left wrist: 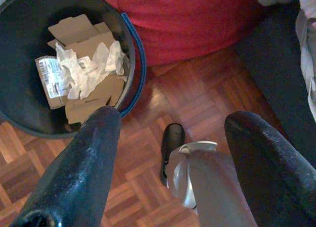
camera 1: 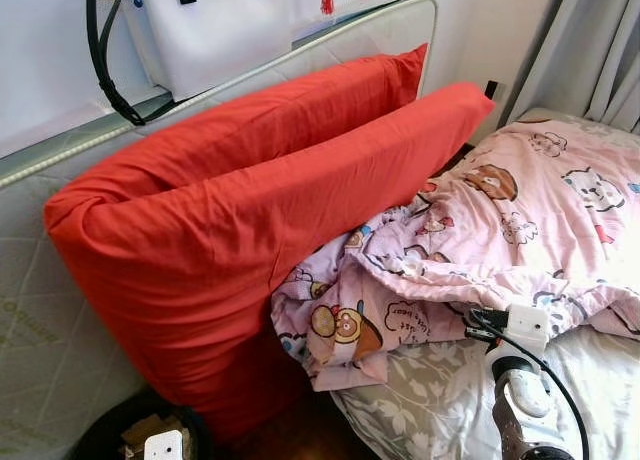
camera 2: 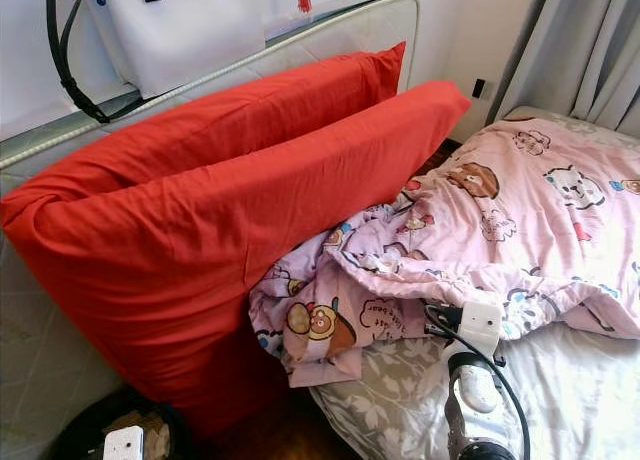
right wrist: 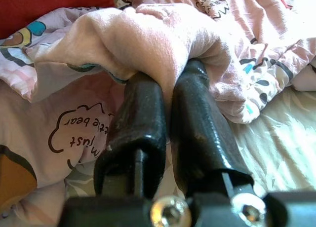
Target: Clean up the room
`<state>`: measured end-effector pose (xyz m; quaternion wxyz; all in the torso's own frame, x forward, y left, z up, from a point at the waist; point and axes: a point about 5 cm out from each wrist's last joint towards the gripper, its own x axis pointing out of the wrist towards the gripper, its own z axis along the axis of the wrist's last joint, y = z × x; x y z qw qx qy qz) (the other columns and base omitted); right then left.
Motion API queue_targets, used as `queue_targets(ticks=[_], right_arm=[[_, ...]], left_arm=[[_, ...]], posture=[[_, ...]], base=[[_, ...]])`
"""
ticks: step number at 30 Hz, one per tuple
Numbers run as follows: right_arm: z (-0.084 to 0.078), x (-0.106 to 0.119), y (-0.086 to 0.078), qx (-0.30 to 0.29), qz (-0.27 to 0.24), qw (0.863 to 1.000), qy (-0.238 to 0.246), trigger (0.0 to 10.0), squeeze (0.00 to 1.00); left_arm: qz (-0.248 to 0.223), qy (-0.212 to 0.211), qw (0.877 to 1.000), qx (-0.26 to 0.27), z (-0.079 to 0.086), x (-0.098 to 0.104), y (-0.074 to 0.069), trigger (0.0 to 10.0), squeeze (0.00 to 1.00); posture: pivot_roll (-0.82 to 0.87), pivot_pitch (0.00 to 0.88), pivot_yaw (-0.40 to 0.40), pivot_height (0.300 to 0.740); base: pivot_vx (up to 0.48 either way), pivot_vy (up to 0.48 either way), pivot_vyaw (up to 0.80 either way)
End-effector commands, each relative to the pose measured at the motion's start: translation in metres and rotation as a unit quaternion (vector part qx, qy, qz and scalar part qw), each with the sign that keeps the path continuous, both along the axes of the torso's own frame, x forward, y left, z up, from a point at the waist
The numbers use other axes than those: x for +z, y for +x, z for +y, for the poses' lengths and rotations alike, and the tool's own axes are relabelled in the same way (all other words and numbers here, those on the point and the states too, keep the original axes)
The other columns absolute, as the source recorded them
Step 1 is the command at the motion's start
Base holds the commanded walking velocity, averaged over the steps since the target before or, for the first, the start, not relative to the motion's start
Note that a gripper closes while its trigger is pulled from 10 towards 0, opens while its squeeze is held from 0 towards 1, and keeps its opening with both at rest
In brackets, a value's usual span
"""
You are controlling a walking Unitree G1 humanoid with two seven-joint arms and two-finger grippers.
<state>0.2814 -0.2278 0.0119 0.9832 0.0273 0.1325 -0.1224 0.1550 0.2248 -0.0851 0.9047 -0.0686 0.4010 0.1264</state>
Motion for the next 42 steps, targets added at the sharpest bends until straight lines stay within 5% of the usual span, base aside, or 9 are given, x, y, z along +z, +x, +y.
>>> queue_targets(ticks=[1, 42], right_arm=[[0.003, 0.006, 0.006, 0.008, -0.011, 1.0, -0.002, 10.0, 0.0], [-0.017, 0.019, 0.007, -0.063, -0.037, 0.997, -0.038, 10.0, 0.0]], left_arm=[[0.027, -0.002, 1.0, 0.005, -0.001, -0.006, -0.014, 10.0, 0.0], [0.026, 0.002, 1.0, -0.001, -0.001, -0.007, -0.015, 10.0, 0.0]], posture=[[-0.04, 0.056, 0.009, 0.74], [-0.04, 0.043, 0.02, 0.74]], base=[[-0.281, 0.0, 0.0], [-0.304, 0.0, 0.0]])
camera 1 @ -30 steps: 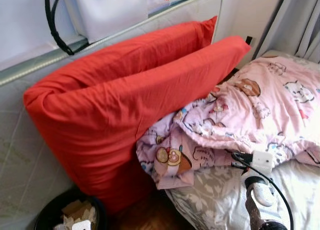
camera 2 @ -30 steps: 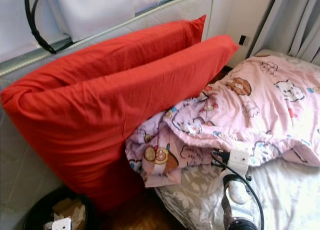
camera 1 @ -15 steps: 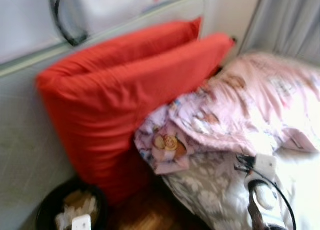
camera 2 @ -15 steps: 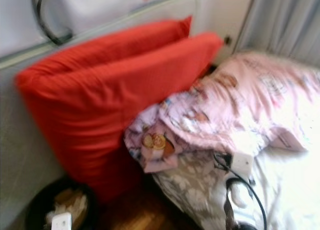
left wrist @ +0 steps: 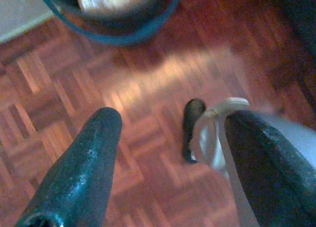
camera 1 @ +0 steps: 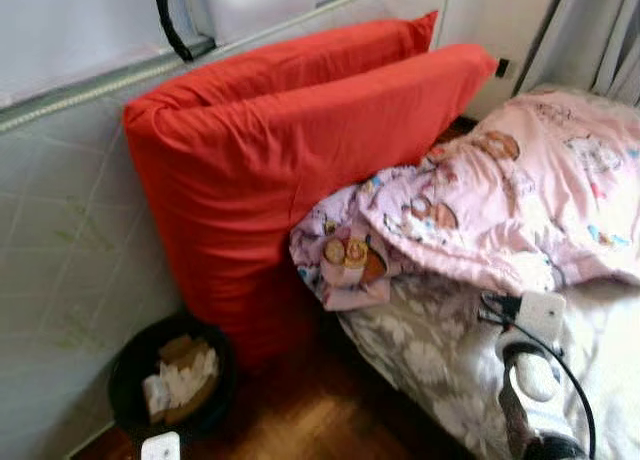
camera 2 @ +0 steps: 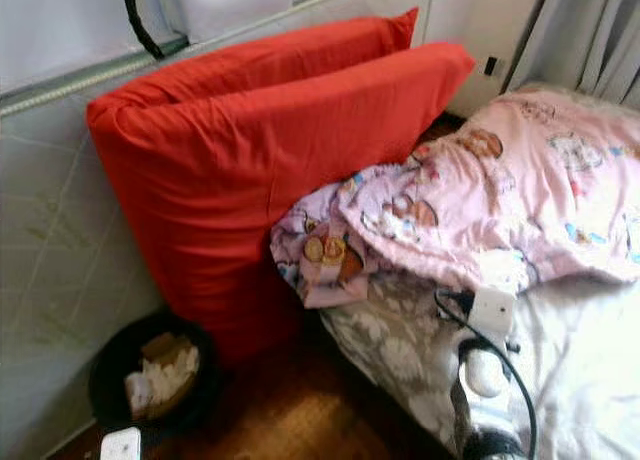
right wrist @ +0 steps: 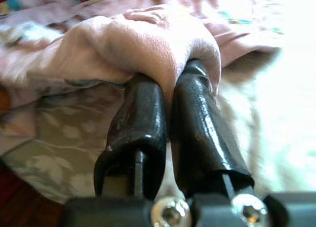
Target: Clean up the room
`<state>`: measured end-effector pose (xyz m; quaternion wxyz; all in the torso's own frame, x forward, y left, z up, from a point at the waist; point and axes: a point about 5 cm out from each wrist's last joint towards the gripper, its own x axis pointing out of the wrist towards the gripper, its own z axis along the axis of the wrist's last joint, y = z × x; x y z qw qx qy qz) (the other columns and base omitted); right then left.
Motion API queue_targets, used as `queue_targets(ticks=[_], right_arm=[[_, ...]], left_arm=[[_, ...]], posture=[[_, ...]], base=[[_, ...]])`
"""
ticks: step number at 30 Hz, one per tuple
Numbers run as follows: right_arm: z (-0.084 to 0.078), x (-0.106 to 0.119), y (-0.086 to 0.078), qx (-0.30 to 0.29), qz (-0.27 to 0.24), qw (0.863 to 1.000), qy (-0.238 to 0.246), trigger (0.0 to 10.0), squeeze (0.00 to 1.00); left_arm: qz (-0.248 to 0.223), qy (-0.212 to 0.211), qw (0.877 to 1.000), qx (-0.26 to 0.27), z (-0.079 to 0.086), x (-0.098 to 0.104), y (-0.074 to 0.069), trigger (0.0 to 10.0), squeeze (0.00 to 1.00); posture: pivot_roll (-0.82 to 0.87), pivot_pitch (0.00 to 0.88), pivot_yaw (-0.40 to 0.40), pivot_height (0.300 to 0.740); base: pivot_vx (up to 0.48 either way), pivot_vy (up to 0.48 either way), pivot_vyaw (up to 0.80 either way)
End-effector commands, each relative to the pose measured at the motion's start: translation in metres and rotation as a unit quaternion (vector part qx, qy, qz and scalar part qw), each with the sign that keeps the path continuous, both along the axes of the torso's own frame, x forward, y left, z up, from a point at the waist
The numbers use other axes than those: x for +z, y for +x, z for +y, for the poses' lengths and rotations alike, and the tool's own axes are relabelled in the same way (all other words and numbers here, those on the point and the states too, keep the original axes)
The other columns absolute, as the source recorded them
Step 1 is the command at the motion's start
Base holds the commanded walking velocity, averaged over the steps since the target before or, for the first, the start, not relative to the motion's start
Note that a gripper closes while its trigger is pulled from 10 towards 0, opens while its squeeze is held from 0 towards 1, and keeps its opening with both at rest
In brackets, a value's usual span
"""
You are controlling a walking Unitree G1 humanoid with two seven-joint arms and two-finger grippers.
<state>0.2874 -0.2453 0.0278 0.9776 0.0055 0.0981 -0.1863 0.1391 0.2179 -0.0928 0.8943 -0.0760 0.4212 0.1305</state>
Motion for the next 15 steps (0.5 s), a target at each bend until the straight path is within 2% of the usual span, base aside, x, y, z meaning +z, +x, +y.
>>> queue_targets(ticks=[1, 9, 15], right_arm=[[0.0004, 0.0031, 0.0013, -0.003, -0.009, 1.0, -0.005, 10.0, 0.0], [0.001, 0.0056, 0.0022, -0.003, -0.016, 1.0, -0.012, 10.0, 0.0], [0.0062, 0.0049, 0.0034, 0.016, -0.015, 1.0, -0.007, 10.0, 0.0]], left_arm=[[0.004, 0.01, 1.0, -0.009, 0.0058, 0.0013, 0.0009, 10.0, 0.0], [0.003, 0.011, 1.0, -0.009, 0.0072, 0.0021, 0.0025, 10.0, 0.0], [-0.003, 0.011, 1.0, -0.011, 0.0056, 0.0018, 0.001, 10.0, 0.0]], posture=[[-0.04, 0.042, 0.02, 0.74], [-0.04, 0.043, 0.02, 0.74], [-0.04, 0.053, 0.016, 0.74]], base=[[-0.311, 0.0, 0.0], [-0.312, 0.0, 0.0], [0.0, 0.0, 0.0]])
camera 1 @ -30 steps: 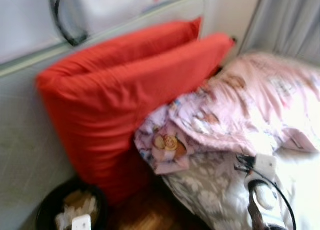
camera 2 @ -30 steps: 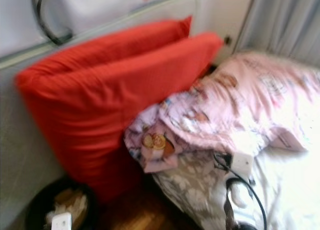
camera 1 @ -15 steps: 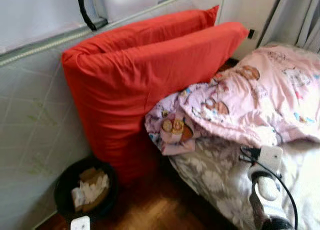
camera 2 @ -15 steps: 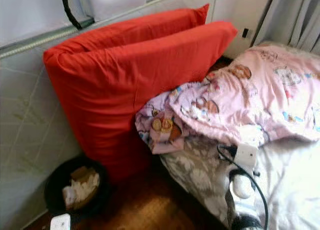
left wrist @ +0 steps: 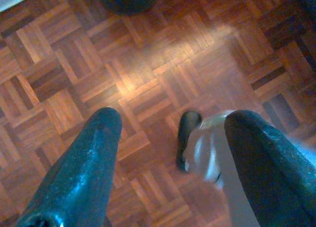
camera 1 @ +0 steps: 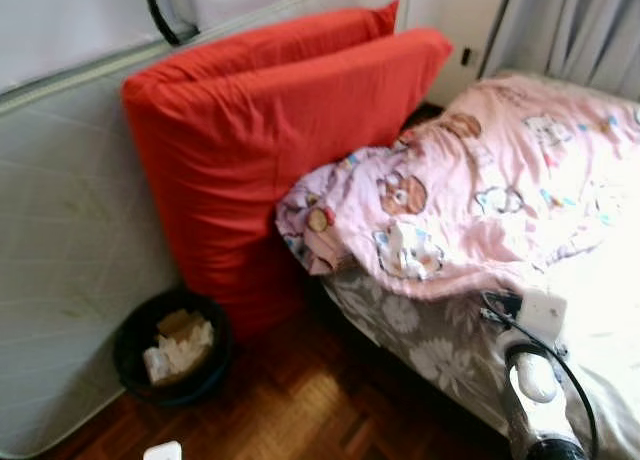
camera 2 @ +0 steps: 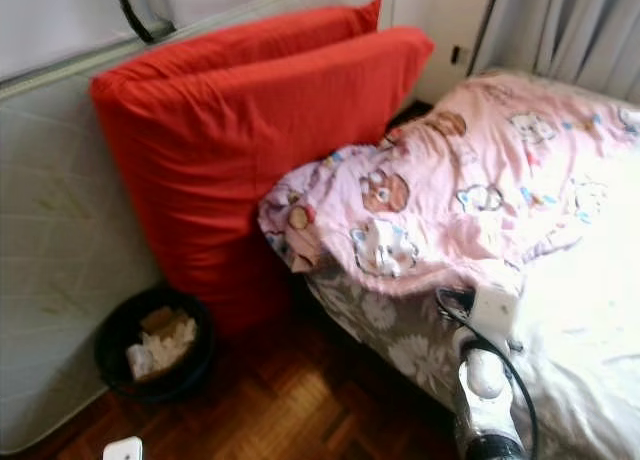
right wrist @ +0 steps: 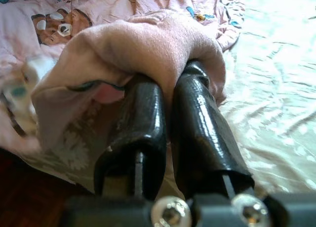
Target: Clean up the room
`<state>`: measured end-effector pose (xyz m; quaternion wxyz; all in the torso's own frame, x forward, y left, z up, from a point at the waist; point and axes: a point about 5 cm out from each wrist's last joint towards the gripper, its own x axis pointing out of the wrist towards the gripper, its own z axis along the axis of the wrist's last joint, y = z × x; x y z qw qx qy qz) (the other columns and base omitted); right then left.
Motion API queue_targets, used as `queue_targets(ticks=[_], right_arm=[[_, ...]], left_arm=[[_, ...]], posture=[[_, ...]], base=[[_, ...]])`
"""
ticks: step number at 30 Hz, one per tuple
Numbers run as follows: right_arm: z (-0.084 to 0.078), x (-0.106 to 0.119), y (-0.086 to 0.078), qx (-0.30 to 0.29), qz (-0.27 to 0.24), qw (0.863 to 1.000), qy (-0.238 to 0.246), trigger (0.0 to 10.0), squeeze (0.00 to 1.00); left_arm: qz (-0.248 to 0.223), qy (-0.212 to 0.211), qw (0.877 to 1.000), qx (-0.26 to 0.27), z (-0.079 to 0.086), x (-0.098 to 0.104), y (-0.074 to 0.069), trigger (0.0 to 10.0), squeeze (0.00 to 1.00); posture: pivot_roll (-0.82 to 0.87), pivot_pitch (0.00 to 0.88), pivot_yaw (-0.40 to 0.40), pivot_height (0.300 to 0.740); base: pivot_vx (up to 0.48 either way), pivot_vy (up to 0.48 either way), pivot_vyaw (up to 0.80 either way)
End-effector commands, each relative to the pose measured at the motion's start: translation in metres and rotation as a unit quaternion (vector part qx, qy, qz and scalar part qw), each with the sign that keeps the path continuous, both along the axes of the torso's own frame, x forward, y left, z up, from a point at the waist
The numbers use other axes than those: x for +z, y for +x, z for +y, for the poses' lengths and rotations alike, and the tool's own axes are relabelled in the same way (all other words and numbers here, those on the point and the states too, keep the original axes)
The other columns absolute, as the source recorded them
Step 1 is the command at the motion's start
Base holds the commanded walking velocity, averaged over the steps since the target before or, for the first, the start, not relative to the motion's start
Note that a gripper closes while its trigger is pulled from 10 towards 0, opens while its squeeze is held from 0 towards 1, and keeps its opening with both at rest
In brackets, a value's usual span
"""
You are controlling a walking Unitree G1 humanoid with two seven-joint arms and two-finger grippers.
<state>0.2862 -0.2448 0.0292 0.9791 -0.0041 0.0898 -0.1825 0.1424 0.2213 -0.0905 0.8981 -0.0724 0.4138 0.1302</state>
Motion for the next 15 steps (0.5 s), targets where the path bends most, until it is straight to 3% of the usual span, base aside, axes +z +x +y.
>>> queue_targets(ticks=[1, 6, 15], right_arm=[[0.006, 0.003, 0.005, 0.013, -0.009, 1.0, 0.004, 10.0, 0.0], [0.006, 0.007, 0.004, 0.015, -0.021, 1.0, -0.012, 10.0, 0.0], [0.003, 0.036, 0.006, 0.001, -0.108, 0.99, -0.088, 10.0, 0.0]], left_arm=[[0.005, 0.007, 1.0, -0.009, 0.002, 0.0, -0.002, 10.0, 0.0], [-0.003, 0.007, 1.0, -0.01, 0.0, 0.0, 0.0, 10.0, 0.0], [-0.015, 0.01, 1.0, -0.014, -0.003, 0.002, 0.004, 10.0, 0.0]], posture=[[-0.04, 0.053, 0.016, 0.74], [-0.04, 0.058, 0.015, 0.74], [-0.04, 0.061, 0.014, 0.74]], base=[[0.0, 0.0, 0.0], [0.0, 0.0, 0.0], [0.0, 0.0, 0.0]])
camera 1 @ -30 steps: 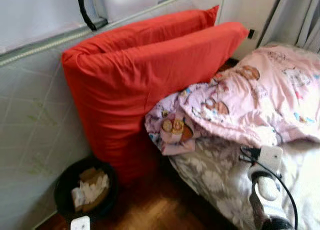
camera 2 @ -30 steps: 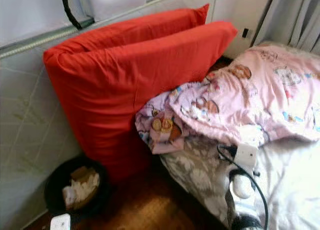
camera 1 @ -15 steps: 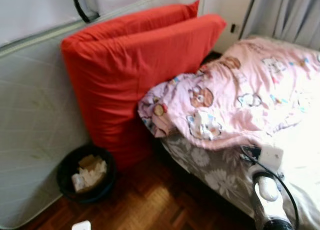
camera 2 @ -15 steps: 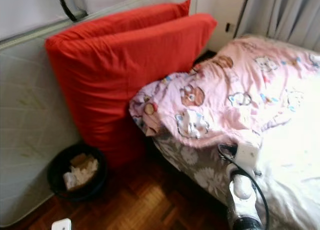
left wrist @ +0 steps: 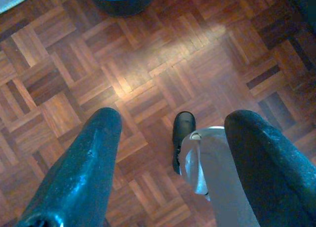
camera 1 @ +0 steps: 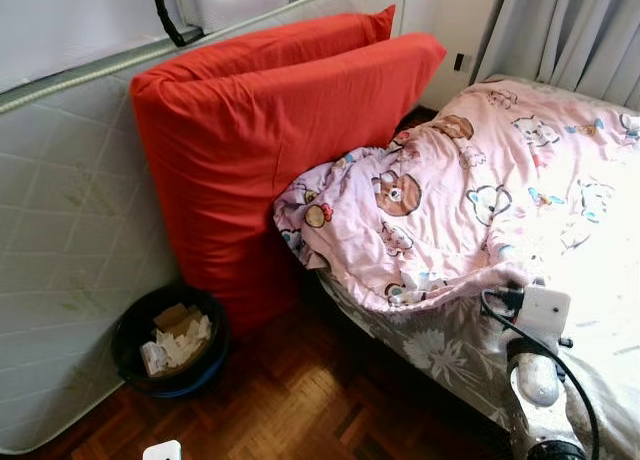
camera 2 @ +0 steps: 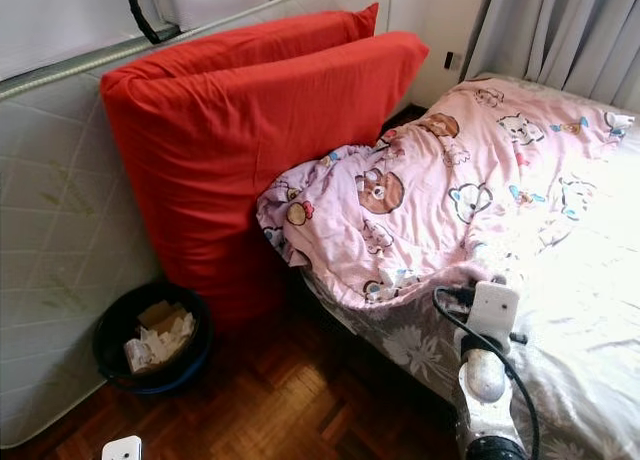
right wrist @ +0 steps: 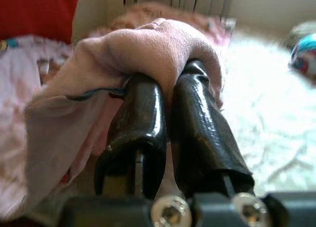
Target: Clean up the room
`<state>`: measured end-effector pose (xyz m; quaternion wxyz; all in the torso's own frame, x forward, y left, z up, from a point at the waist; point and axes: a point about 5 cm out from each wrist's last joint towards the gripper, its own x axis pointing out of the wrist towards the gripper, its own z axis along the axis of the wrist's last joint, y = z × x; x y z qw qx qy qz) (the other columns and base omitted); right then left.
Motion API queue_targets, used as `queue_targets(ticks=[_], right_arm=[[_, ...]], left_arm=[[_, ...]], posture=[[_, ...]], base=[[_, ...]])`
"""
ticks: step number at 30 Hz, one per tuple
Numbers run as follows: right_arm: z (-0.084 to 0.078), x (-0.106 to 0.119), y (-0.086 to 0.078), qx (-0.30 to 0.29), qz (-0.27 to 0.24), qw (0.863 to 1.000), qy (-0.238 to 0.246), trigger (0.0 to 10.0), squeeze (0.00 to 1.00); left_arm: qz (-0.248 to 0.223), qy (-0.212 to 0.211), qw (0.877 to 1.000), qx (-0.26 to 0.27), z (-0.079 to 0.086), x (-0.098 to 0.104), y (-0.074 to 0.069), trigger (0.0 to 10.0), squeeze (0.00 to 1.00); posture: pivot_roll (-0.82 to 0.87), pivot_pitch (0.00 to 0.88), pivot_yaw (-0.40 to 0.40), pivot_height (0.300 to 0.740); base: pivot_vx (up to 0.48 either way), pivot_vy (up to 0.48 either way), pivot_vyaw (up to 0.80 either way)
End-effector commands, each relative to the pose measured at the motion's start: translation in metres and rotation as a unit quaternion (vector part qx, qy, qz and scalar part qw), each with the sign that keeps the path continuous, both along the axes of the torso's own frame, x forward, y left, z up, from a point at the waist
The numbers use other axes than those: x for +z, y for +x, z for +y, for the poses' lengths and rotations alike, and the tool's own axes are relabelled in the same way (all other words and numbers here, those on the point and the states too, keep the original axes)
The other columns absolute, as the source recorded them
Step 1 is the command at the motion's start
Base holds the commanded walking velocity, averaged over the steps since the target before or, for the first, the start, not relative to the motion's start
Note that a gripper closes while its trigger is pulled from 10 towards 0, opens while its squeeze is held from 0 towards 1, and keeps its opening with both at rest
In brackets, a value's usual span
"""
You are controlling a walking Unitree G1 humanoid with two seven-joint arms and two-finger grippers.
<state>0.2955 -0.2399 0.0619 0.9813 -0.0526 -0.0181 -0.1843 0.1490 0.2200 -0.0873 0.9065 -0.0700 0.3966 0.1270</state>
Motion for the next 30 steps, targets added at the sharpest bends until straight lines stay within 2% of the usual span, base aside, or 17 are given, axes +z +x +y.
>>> queue_targets(ticks=[1, 7, 9, 11, 12, 15, 19, 23, 24, 27, 28, 29, 30], right_arm=[[-0.002, 0.005, -0.004, -0.004, -0.015, 0.999, -0.03, 10.0, 0.0], [0.002, 0.013, -0.009, -0.001, -0.041, 0.997, -0.064, 10.0, 0.0], [0.005, 0.02, -0.015, -0.002, -0.059, 0.993, -0.103, 10.0, 0.0], [0.006, 0.024, -0.019, -0.007, -0.07, 0.99, -0.119, 10.0, 0.0], [0.003, 0.033, -0.024, -0.024, -0.088, 0.986, -0.14, 10.0, 0.0], [0.001, 0.039, -0.027, -0.034, -0.096, 0.984, -0.145, 10.0, 0.0], [-0.003, 0.006, -0.032, -0.036, -0.011, 0.996, -0.082, 10.0, 0.0], [-0.006, -0.032, -0.045, -0.055, 0.088, 0.995, -0.014, 10.0, 0.0], [-0.006, -0.032, -0.045, -0.055, 0.088, 0.995, -0.014, 10.0, 0.0], [-0.009, -0.059, -0.056, -0.07, 0.163, 0.984, 0.026, 10.0, 0.0], [-0.01, -0.063, -0.059, -0.074, 0.174, 0.981, 0.032, 10.0, 0.0], [-0.009, -0.075, -0.066, -0.068, 0.218, 0.973, 0.035, 10.0, 0.0], [-0.009, -0.079, -0.069, -0.069, 0.234, 0.969, 0.034, 10.0, 0.0]], left_arm=[[0.003, 0.006, 1.0, -0.011, -0.002, -0.001, -0.002, 10.0, 0.0], [-0.002, 0.008, 1.0, -0.015, -0.003, 0.0, 0.0, 10.0, 0.0], [-0.005, 0.01, 1.0, -0.015, -0.003, 0.001, 0.001, 10.0, 0.0], [-0.008, 0.012, 1.0, -0.015, -0.003, 0.001, 0.002, 10.0, 0.0], [-0.009, 0.013, 1.0, -0.016, -0.003, 0.001, 0.003, 10.0, 0.0], [-0.012, 0.015, 1.0, -0.018, -0.004, 0.002, 0.004, 10.0, 0.0], [-0.016, 0.015, 1.0, -0.023, -0.007, 0.002, 0.005, 10.0, 0.0], [-0.018, 0.014, 0.999, -0.034, -0.01, 0.002, 0.006, 10.0, 0.0], [-0.018, 0.014, 0.999, -0.034, -0.01, 0.002, 0.006, 10.0, 0.0], [-0.018, 0.014, 0.999, -0.037, -0.011, 0.002, 0.006, 10.0, 0.0], [-0.018, 0.013, 0.999, -0.037, -0.012, 0.002, 0.006, 10.0, 0.0], [-0.016, 0.012, 0.999, -0.038, -0.012, 0.002, 0.006, 10.0, 0.0], [-0.014, 0.012, 0.999, -0.038, -0.012, 0.001, 0.005, 10.0, 0.0]], posture=[[-0.04, 0.061, 0.014, 0.74], [-0.04, 0.062, 0.013, 0.74], [-0.03, 0.063, 0.011, 0.74], [-0.03, 0.063, 0.01, 0.74], [-0.03, 0.063, 0.01, 0.74], [-0.04, 0.063, 0.01, 0.74], [-0.04, 0.062, 0.008, 0.74], [-0.04, 0.061, 0.006, 0.74], [-0.04, 0.061, 0.006, 0.74], [-0.03, 0.062, 0.006, 0.74], [-0.03, 0.062, 0.006, 0.74], [-0.03, 0.059, 0.006, 0.74], [-0.03, 0.058, 0.007, 0.74]], base=[[0.0, 0.0, 0.0], [0.0, 0.0, 0.0], [0.0, 0.0, 0.0], [0.0, 0.0, 0.0], [0.0, 0.0, 0.0], [0.0, 0.0, 0.0], [0.0, 0.0, 0.0], [0.0, 0.0, 0.0], [0.0, 0.0, 0.0], [0.0, 0.0, 0.0], [0.0, 0.0, 0.0], [0.0, 0.0, 0.0], [0.0, 0.0, 0.0]])
